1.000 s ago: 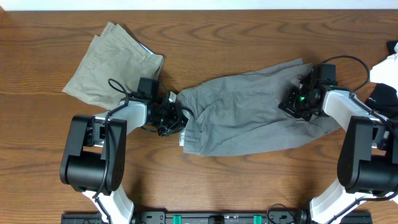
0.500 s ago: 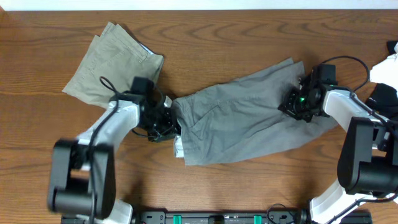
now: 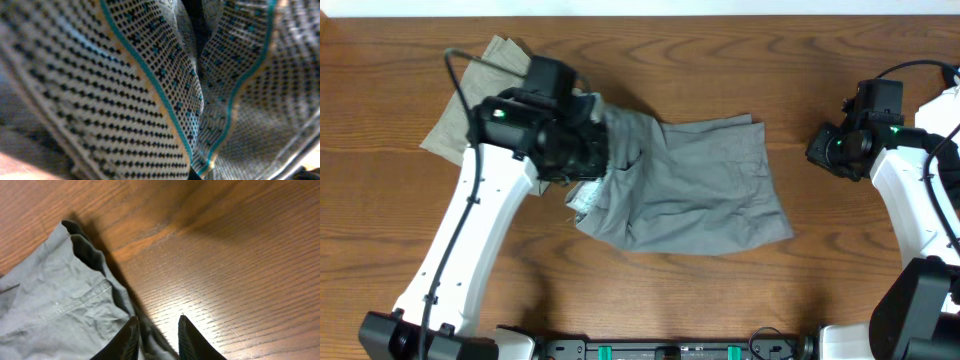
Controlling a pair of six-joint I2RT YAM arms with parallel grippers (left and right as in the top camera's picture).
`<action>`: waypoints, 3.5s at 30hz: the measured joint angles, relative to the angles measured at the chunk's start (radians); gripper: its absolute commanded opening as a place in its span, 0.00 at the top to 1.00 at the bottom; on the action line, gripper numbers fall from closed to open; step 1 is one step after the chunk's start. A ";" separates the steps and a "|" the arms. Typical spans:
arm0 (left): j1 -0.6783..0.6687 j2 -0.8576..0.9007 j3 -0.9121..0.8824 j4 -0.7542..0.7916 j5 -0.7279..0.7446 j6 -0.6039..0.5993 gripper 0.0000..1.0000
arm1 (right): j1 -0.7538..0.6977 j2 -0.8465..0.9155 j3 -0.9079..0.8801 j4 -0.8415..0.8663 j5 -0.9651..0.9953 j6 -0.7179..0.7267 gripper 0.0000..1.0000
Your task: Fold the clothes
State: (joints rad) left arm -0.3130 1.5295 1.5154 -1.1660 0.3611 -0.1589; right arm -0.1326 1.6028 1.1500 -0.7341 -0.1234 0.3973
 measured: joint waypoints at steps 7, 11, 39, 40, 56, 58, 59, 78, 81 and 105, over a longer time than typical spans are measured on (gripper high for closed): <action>-0.182 0.077 0.026 0.082 -0.089 -0.005 0.94 | 0.000 0.006 0.000 -0.007 -0.003 0.000 0.76; -0.263 0.196 0.026 0.215 -0.102 -0.060 0.94 | 0.000 0.006 0.000 -0.013 -0.006 0.000 0.75; -0.467 0.364 0.026 0.456 0.040 -0.199 0.44 | 0.097 0.006 -0.001 0.008 -0.185 -0.195 0.64; -0.452 0.343 0.026 0.432 0.017 -0.195 0.41 | 0.108 0.006 -0.001 0.008 -0.223 -0.227 0.59; -0.201 0.186 0.028 0.225 -0.144 -0.134 0.39 | 0.267 0.055 -0.130 0.121 -0.243 -0.222 0.71; -0.201 0.186 0.028 0.225 -0.144 -0.124 0.39 | 0.271 0.071 -0.146 0.156 -0.252 -0.212 0.92; -0.201 0.186 0.028 0.225 -0.144 -0.120 0.39 | 0.271 0.076 -0.150 0.174 -0.256 -0.213 0.99; -0.201 0.186 0.028 0.222 -0.159 -0.094 0.32 | 0.251 -0.074 -0.017 0.164 0.117 -0.367 0.94; -0.201 0.186 0.028 0.214 -0.159 -0.091 0.32 | 0.249 -0.009 -0.021 0.117 0.244 -0.304 0.96; -0.201 0.448 -0.002 0.530 0.015 -0.085 0.11 | 0.115 0.053 -0.042 0.003 -0.262 -0.290 0.89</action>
State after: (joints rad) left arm -0.5140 1.9778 1.5131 -0.6361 0.3763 -0.2443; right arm -0.0174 1.6558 1.1080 -0.7315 -0.3851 0.1078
